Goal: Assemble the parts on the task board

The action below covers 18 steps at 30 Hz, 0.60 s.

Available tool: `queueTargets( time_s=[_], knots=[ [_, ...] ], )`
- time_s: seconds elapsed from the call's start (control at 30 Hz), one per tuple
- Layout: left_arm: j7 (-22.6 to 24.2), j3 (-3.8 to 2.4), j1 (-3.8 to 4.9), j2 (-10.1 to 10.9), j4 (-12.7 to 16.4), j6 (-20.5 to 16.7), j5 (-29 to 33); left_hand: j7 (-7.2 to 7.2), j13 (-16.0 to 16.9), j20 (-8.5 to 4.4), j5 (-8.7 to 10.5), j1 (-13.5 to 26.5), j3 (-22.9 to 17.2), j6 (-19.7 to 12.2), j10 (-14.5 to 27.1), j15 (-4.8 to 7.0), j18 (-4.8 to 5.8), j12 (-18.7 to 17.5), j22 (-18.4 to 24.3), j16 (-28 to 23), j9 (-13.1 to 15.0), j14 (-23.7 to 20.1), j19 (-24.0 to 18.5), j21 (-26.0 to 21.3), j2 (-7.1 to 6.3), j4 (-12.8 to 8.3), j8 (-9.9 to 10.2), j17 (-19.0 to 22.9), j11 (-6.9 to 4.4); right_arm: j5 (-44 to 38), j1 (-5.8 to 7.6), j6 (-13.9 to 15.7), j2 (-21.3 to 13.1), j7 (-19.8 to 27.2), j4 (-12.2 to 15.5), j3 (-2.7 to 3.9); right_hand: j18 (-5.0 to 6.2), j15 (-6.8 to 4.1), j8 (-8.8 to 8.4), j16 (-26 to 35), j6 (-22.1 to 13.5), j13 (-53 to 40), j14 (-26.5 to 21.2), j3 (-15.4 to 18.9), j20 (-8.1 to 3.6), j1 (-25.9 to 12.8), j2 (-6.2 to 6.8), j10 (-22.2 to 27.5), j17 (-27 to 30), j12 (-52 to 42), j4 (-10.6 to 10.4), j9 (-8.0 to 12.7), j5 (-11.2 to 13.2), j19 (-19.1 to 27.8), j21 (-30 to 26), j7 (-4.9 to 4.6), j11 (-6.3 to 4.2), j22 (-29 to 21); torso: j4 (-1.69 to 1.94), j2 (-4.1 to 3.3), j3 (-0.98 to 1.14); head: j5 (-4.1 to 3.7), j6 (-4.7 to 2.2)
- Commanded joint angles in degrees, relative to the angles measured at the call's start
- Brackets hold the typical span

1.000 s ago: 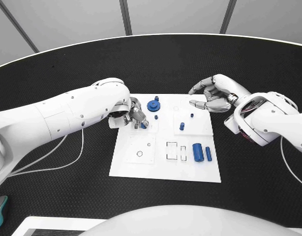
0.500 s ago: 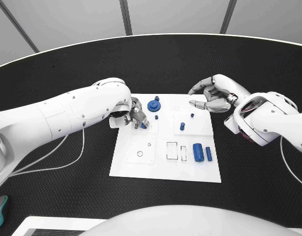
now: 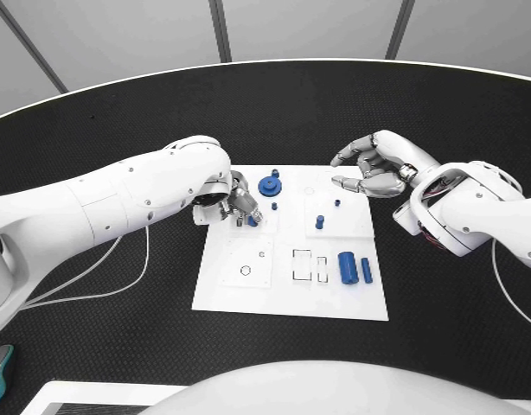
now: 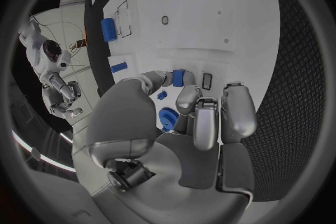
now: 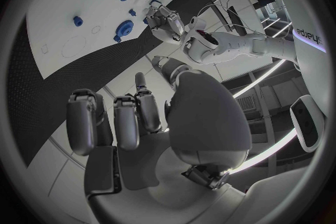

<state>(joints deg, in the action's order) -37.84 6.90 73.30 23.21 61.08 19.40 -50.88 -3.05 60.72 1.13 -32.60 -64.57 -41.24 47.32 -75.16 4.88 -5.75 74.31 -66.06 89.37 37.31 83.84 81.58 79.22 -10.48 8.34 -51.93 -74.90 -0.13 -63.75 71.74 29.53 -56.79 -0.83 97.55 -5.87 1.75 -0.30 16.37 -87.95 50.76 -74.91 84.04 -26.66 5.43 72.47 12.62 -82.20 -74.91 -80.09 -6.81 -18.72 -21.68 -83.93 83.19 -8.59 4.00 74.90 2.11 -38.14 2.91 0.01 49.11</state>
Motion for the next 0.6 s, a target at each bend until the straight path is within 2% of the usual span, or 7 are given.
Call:
queueTargets(
  time_s=[0.03,0.2,0.47,0.6],
  knots=[
    [-0.1,0.00,0.00,-0.1,-0.2,0.1,0.4,0.75,0.0,-0.09,0.36,1.1,-3.4,-0.4,-1.2,0.34,1.05,-0.2,0.0,0.2,0.4,5.8,0.1,0.1,0.25,-4.0,-0.2,-13.7,-1.74,0.0,0.00,0.0,-0.1,0.0,0.1,0.00,0.29,-0.41,0.24,0.0,0.3,-5.8,4.9,-0.4,-0.37,0.3,0.23,0.2,-10.4,-0.1,0.0,0.1,-0.1,-2.8,-0.3,-0.08,-0.34,8.3,0.02,0.01,-0.04,-0.01,0.03],
    [-0.1,0.00,0.00,-0.1,-0.5,0.1,0.7,0.92,0.0,-0.18,0.44,1.7,-1.9,-0.4,-1.2,0.44,1.05,-0.3,0.0,0.2,0.6,5.8,0.1,0.1,0.20,-3.4,-0.2,-13.7,-1.86,0.0,0.00,0.0,-0.2,0.0,0.2,0.00,0.29,-0.41,0.24,0.0,0.3,-5.8,4.9,-0.4,-0.37,0.3,0.23,0.2,-10.4,-0.1,0.0,0.1,-0.1,-2.8,-0.3,-0.08,-0.34,8.3,0.01,0.01,-0.04,-0.07,-0.02],
    [-0.2,0.00,0.00,-0.2,-0.7,0.0,1.1,1.35,0.2,-0.45,0.62,3.5,3.1,0.0,-1.2,0.72,1.07,-0.2,-0.1,0.1,0.5,5.8,0.2,0.0,0.14,-0.9,0.2,-13.5,-2.19,0.0,0.00,0.1,-0.2,0.0,0.2,0.00,0.31,-0.41,0.26,0.1,0.3,-5.7,4.9,-0.5,-0.37,0.3,0.32,0.2,-10.3,0.0,0.0,0.1,-0.2,-2.7,-0.4,-0.09,-0.33,8.2,0.05,-0.03,-0.07,-0.15,-0.05],
    [-0.3,0.00,0.00,-0.2,-0.8,0.0,1.2,1.42,0.4,-0.51,0.60,3.7,4.3,0.2,-1.2,0.77,1.08,-0.1,-0.1,0.1,0.5,5.8,0.2,0.0,0.13,-0.2,0.4,-13.6,-2.24,0.0,0.00,0.1,-0.3,0.0,0.3,0.00,0.31,-0.41,0.26,0.1,0.3,-5.7,4.9,-0.5,-0.37,0.3,0.32,0.2,-10.3,0.0,0.0,0.1,-0.2,-2.7,-0.4,-0.09,-0.33,8.2,0.00,0.00,-0.05,-0.13,-0.01]
  ],
)
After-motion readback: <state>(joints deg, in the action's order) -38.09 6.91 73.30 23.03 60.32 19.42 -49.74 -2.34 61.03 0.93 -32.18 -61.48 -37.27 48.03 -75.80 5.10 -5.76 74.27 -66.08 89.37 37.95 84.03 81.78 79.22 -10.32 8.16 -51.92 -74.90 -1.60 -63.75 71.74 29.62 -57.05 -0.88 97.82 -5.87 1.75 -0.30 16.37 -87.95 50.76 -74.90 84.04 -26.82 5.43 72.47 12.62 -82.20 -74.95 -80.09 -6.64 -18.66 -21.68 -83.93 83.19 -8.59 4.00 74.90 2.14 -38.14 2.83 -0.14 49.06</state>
